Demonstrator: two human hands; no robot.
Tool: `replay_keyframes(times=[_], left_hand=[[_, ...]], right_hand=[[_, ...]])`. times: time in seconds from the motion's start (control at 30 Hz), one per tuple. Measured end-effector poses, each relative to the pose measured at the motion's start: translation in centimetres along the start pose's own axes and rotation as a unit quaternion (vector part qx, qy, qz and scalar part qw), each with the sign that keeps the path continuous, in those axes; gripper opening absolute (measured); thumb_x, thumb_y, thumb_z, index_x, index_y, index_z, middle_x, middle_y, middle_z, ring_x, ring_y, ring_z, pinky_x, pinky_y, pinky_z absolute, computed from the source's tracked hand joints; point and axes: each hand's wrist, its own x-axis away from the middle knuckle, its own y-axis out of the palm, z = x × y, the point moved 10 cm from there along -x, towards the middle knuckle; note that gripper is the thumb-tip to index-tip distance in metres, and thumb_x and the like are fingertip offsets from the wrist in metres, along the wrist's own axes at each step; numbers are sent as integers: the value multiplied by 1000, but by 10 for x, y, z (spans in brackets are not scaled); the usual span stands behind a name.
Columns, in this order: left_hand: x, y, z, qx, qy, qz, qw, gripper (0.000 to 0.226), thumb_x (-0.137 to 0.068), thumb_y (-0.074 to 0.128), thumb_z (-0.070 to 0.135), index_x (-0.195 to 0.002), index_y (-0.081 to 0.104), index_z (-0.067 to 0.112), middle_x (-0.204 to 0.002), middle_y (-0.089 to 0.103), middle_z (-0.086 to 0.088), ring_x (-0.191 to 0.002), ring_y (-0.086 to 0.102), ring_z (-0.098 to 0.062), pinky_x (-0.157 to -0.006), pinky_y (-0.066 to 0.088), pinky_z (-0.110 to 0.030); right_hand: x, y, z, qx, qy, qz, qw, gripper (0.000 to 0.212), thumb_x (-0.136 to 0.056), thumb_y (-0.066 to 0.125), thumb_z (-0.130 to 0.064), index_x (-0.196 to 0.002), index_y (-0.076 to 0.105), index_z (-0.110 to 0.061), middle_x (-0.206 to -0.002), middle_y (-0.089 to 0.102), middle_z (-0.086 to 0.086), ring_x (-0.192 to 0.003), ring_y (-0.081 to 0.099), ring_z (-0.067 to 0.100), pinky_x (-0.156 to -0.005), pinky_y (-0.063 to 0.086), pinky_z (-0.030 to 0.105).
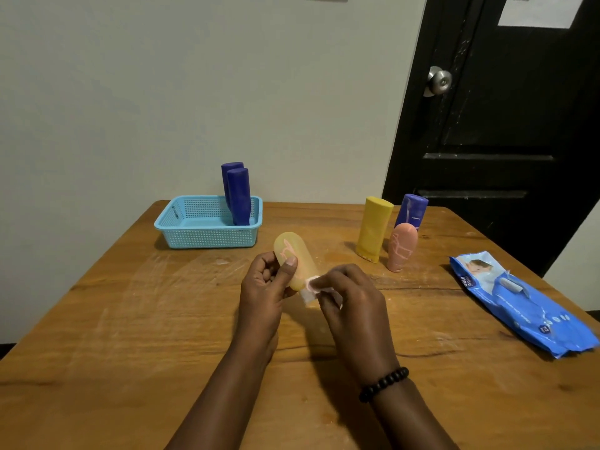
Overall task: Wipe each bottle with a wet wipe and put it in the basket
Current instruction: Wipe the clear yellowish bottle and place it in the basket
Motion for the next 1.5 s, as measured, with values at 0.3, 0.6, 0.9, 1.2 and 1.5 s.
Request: replay_keyframes(times=[0.3, 0.6, 0.9, 1.2, 1.5], left_hand=[[9, 22, -4, 106, -68, -87, 988, 33, -96, 57, 26, -126, 60, 11, -113, 73, -12, -96, 69, -20, -79, 57, -31], [22, 48, 4, 192, -89, -215, 953, 59, -83, 64, 34, -136, 56, 8, -130, 64, -18, -118, 63, -24, -95, 54, -29], [5, 24, -1, 130, -59, -111, 984, 55, -76, 70, 23, -129, 58, 18, -115, 72, -7, -105, 65, -20, -92, 50, -36], [15, 42, 6, 190, -64, -201, 959, 88, -64, 89, 43, -138, 49, 17, -128, 67, -9, -118, 63, -20, -92, 54, -29], [18, 41, 9, 266, -84, -187, 942, 77, -61, 93, 39, -126, 61, 14, -128, 66, -16, -116, 65, -25, -92, 57, -37]], right_hand=[[1, -8, 36, -227, 193, 75, 952, 15, -90, 65, -13, -96, 68, -26, -95, 70, -12, -89, 63, 3, -73, 52, 23], [-1, -25, 14, -131, 135, 138, 972, 19, -89, 62, -4, -99, 67, -19, -100, 63, -9, -94, 58, -1, -77, 46, 10], [-1, -33, -3, -76, 70, 168, 980, 21, -86, 66, -3, -102, 67, -17, -105, 61, -7, -99, 56, -1, -81, 46, 8], [-8, -41, -14, -49, 21, 163, 985, 25, -84, 67, 0, -103, 66, -17, -104, 61, -7, -99, 54, -2, -81, 47, 9], [-11, -35, -10, -104, 42, 125, 986, 22, -88, 67, -6, -106, 68, -18, -104, 64, -10, -99, 57, -3, -81, 47, 9]])
